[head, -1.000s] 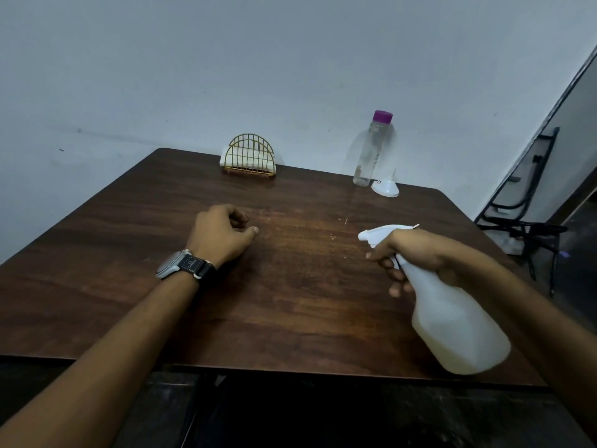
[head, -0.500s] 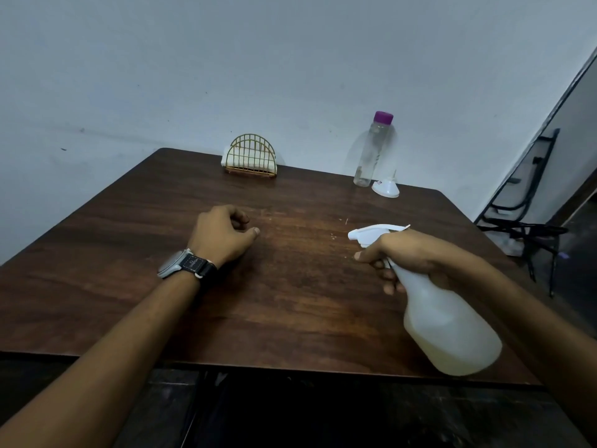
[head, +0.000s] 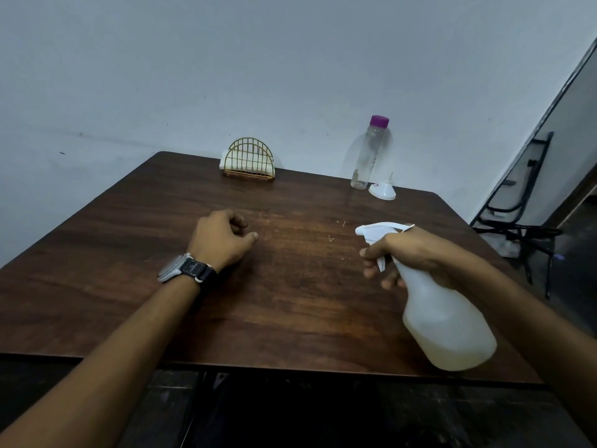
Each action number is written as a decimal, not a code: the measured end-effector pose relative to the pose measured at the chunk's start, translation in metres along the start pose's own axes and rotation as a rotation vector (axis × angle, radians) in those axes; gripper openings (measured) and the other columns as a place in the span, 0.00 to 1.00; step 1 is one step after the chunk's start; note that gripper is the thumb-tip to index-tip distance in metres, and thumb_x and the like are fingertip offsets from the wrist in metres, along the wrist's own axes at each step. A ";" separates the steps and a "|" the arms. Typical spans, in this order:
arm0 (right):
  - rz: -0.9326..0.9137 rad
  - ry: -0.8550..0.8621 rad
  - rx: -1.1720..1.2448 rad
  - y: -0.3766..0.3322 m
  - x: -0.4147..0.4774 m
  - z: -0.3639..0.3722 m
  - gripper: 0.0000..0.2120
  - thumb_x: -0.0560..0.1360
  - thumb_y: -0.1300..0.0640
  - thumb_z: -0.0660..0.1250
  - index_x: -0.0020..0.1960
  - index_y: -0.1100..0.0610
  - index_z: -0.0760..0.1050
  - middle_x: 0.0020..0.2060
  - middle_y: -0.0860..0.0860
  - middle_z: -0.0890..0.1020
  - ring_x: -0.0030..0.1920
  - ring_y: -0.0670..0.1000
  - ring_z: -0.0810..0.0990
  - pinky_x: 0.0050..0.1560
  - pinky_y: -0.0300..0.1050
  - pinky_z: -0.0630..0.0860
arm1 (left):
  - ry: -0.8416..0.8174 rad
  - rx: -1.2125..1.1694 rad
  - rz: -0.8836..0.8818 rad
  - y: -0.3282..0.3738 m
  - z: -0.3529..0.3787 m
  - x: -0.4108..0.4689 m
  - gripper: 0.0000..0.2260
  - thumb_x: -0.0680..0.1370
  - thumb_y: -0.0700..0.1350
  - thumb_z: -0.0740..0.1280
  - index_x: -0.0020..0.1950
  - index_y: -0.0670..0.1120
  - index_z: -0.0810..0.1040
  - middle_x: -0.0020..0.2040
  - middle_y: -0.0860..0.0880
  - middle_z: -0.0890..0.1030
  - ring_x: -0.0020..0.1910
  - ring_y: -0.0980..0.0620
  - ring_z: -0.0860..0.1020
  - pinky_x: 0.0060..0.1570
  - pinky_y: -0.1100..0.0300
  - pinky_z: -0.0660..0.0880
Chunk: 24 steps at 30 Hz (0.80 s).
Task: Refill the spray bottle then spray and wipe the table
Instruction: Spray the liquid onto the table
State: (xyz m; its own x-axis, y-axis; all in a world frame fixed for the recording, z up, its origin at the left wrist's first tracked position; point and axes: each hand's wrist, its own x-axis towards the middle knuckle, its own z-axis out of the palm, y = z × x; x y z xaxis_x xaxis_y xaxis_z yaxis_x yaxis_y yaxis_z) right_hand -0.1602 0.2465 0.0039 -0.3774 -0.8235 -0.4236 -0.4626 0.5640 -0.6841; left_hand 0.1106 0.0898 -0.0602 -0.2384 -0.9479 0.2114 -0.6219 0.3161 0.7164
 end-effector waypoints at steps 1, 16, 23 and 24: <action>-0.006 0.014 0.022 -0.003 -0.005 0.001 0.08 0.72 0.49 0.73 0.37 0.50 0.86 0.42 0.57 0.89 0.29 0.54 0.84 0.31 0.41 0.75 | -0.001 0.003 0.000 0.000 0.000 -0.001 0.13 0.74 0.51 0.77 0.54 0.46 0.84 0.51 0.47 0.87 0.54 0.47 0.84 0.55 0.56 0.78; 0.090 0.149 0.002 0.022 -0.019 -0.026 0.15 0.76 0.47 0.72 0.38 0.56 0.79 0.34 0.54 0.86 0.28 0.53 0.83 0.29 0.39 0.73 | -0.012 0.007 -0.012 0.008 0.003 -0.002 0.15 0.74 0.51 0.77 0.57 0.45 0.84 0.54 0.45 0.86 0.57 0.46 0.83 0.57 0.54 0.78; 0.128 0.035 -0.074 0.023 -0.022 -0.022 0.23 0.75 0.49 0.71 0.23 0.52 0.73 0.26 0.53 0.76 0.28 0.54 0.81 0.27 0.38 0.72 | -0.003 0.024 -0.006 0.010 0.007 -0.002 0.15 0.74 0.51 0.77 0.56 0.44 0.84 0.53 0.45 0.86 0.56 0.45 0.83 0.56 0.54 0.78; 0.115 0.022 -0.077 0.021 -0.023 -0.019 0.20 0.76 0.49 0.70 0.26 0.52 0.76 0.28 0.53 0.81 0.28 0.53 0.82 0.28 0.38 0.72 | -0.003 0.027 -0.006 0.010 0.007 -0.002 0.15 0.74 0.51 0.77 0.56 0.44 0.84 0.53 0.45 0.86 0.55 0.45 0.83 0.56 0.54 0.78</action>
State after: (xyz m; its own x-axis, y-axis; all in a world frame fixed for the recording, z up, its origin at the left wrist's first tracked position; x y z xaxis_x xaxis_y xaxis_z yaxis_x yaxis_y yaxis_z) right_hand -0.1767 0.2783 0.0109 -0.4489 -0.7520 -0.4828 -0.4752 0.6584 -0.5837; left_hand 0.0996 0.0953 -0.0576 -0.2368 -0.9497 0.2047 -0.6432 0.3112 0.6996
